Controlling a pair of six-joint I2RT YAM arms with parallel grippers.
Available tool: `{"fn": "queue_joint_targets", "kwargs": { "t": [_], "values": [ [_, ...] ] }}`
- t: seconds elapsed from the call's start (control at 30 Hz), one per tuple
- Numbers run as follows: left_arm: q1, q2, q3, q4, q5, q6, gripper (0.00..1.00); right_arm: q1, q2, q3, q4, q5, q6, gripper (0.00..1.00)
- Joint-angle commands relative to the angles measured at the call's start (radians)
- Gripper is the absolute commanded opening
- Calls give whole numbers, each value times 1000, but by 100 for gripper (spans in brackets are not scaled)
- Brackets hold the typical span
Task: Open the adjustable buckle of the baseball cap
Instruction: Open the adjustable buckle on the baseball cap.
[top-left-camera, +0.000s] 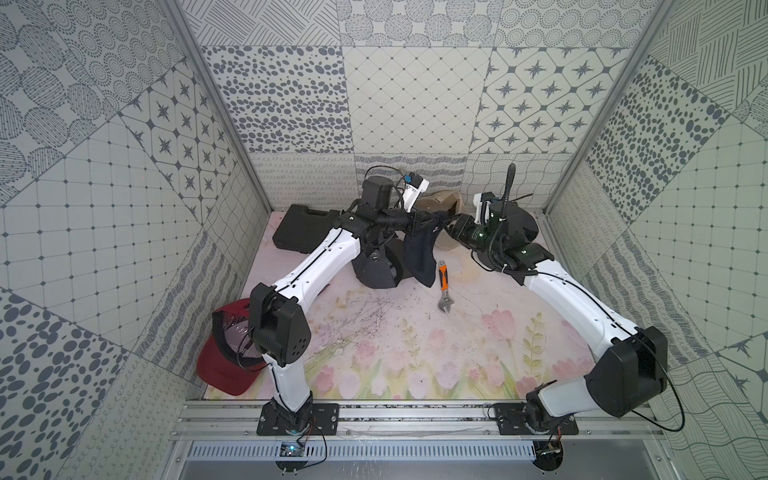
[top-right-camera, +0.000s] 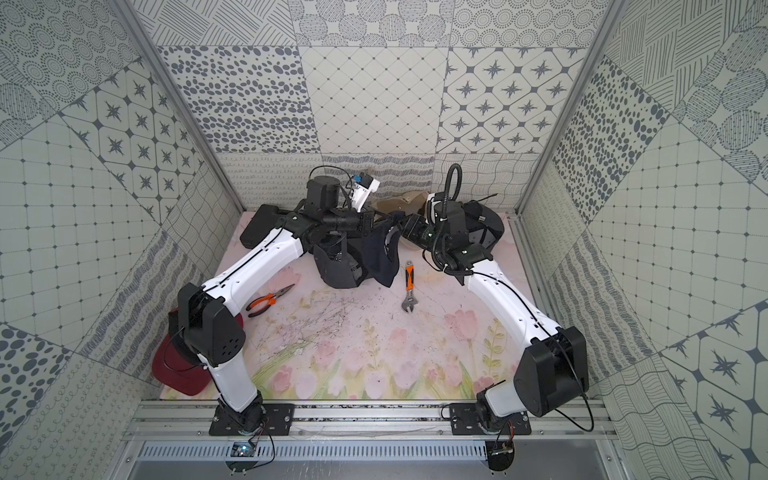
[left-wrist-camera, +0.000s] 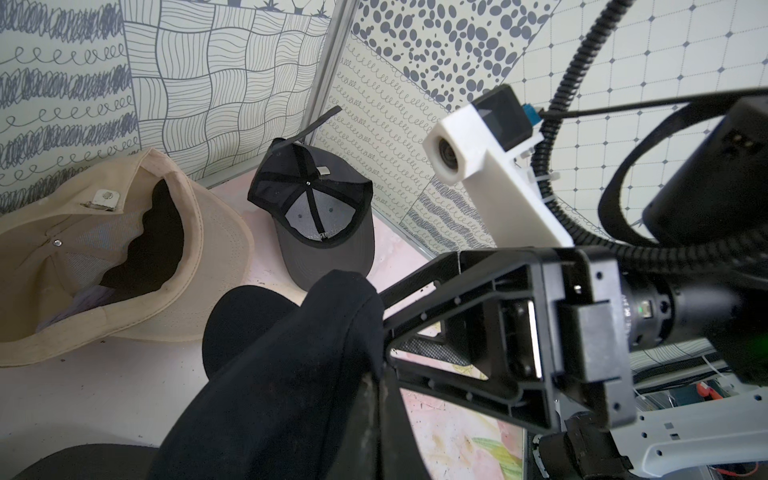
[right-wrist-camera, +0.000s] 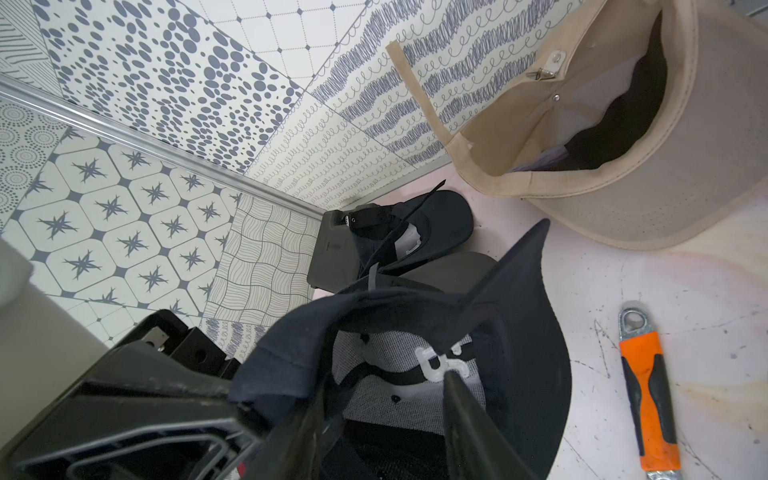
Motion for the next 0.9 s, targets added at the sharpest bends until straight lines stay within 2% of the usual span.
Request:
{"fn": "queue_joint_targets", "kwargs": {
  "t": [0.0,0.27,0.57,0.87],
  "values": [
    [-4,-17,4,65,48,24,0,2,-10,4,32,4,-6,42],
    [-4,-7,10,68,43,21,0,6,-18,-6,55,-17,8,29],
    [-4,-7,10,69,40,24,0,9,-7,-18,101,-65,51,25],
    [-4,-2,18,71,18,28,0,10,-1,-52,152,-93,102,15]
  ]
}}
